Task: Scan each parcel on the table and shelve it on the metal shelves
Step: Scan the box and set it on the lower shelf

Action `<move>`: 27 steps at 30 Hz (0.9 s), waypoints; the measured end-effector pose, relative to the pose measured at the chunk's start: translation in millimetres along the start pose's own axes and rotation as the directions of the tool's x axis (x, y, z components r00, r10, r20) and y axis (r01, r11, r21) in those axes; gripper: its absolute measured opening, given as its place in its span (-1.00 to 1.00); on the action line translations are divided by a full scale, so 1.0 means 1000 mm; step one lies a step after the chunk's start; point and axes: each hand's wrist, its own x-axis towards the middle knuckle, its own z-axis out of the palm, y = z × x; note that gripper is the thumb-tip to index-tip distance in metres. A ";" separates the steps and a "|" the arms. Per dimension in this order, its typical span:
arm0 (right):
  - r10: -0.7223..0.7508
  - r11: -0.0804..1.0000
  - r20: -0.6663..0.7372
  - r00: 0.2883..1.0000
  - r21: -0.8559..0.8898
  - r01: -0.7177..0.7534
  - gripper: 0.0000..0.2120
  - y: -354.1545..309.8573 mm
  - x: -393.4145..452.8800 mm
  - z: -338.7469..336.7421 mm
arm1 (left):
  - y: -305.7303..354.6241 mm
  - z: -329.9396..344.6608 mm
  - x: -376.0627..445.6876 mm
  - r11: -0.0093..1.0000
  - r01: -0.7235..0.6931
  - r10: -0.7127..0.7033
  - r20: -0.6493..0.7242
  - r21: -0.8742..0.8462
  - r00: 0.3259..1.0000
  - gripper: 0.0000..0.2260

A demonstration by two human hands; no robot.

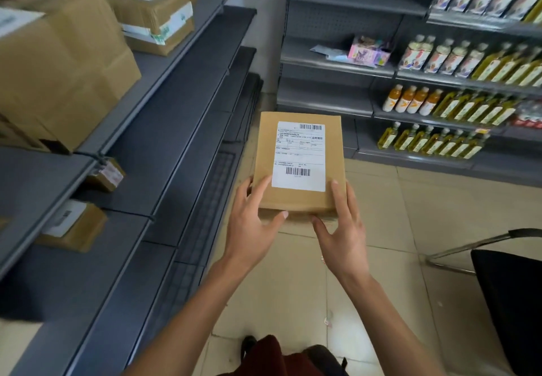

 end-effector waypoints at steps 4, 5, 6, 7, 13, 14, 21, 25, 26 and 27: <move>0.005 1.000 0.047 0.999 0.026 -0.007 -0.19 0.011 0.042 0.017 | -0.012 0.009 0.039 0.999 0.029 -0.029 -0.015 0.036 0.999 -0.32; 0.007 0.999 0.058 0.998 0.036 -0.009 -0.19 0.015 0.054 0.021 | -0.014 0.013 0.050 0.998 0.039 -0.038 -0.019 0.045 0.999 -0.33; 0.007 0.999 0.069 0.998 0.044 -0.010 -0.19 0.020 0.066 0.025 | -0.016 0.018 0.060 0.997 0.049 -0.048 -0.025 0.052 0.999 -0.33; 0.006 0.999 0.078 0.997 0.052 -0.010 -0.19 0.026 0.079 0.028 | -0.018 0.024 0.071 0.997 0.059 -0.058 -0.031 0.054 0.998 -0.33; -0.007 0.997 0.182 0.983 0.078 -0.007 -0.21 0.068 0.166 0.041 | -0.020 0.066 0.143 0.989 0.130 -0.125 -0.077 0.066 0.989 -0.31; -0.015 0.997 0.201 0.980 0.078 -0.001 -0.21 0.073 0.182 0.042 | -0.019 0.071 0.154 0.987 0.146 -0.140 -0.093 0.068 0.986 -0.31; -0.176 0.982 0.358 0.917 0.129 0.138 -0.21 0.093 0.280 0.062 | -0.019 0.093 0.213 0.968 0.247 -0.228 -0.236 0.051 0.945 -0.31; -0.269 0.961 0.441 0.856 0.184 0.208 -0.19 0.090 0.311 0.085 | -0.029 0.092 0.225 0.949 0.312 -0.282 -0.318 0.047 0.905 -0.31; -0.287 0.955 0.453 0.844 0.200 0.217 -0.18 0.089 0.317 0.092 | -0.032 0.090 0.229 0.947 0.319 -0.287 -0.337 0.044 0.897 -0.30; -0.301 0.951 0.463 0.834 0.212 0.225 -0.18 0.088 0.323 0.099 | -0.036 0.088 0.232 0.943 0.329 -0.293 -0.355 0.043 0.888 -0.30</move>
